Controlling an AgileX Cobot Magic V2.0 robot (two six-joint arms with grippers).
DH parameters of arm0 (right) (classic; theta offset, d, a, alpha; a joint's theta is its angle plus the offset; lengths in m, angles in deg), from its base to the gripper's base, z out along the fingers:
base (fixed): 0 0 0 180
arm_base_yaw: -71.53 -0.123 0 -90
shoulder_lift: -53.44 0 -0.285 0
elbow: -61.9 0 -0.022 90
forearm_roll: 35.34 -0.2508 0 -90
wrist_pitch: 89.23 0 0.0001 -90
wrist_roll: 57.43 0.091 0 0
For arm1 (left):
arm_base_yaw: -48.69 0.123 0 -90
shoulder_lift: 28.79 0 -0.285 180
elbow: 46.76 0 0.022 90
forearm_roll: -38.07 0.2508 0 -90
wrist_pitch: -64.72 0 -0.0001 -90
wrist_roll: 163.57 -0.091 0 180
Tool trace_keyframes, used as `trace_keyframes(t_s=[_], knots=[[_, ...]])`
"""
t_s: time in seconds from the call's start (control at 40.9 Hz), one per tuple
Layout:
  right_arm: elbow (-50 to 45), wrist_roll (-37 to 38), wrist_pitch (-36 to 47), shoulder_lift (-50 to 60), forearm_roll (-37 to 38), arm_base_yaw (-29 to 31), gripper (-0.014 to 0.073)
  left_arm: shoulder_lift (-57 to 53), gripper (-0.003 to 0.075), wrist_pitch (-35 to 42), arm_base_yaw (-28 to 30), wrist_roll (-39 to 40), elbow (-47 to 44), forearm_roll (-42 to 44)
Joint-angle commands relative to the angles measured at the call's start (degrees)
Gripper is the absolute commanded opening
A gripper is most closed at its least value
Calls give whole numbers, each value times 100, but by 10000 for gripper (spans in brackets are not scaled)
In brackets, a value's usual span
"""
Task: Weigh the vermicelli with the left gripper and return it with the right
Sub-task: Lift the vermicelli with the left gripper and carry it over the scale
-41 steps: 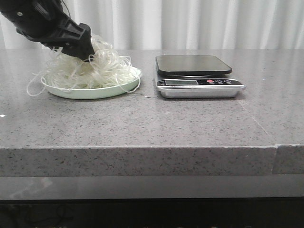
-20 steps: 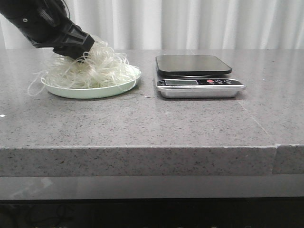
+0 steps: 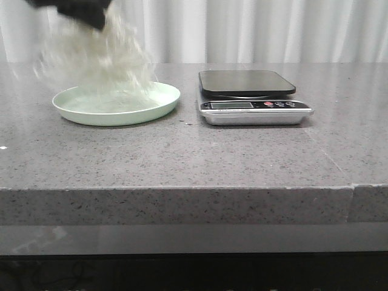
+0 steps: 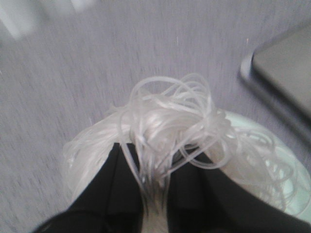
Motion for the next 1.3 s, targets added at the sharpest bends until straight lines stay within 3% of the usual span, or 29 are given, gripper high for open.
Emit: trace_keyframes(t_s=[0.0,0.22,0.587,0.929,1.076,1.272], knots=[[191,-23,392,-55,59,37,537,-379,145,521,-205,33,561,-39],[191,-23,412,-55,59,37,537,-149,145,576,-758,33,1530,-39],[191,-23,434,-55,59,37,537,1364,145,585,-1453,33,3190,-39],[191,-23,435,-55,59,37,535,2372,159,654,-1531,33,3506,-434],[191,-23,435,-55,59,37,535,2485,260,629,-1544,33,3506,-449],[191,-23,435,-55,59,37,535,2485,502,553,-1556,33,3506,-449]])
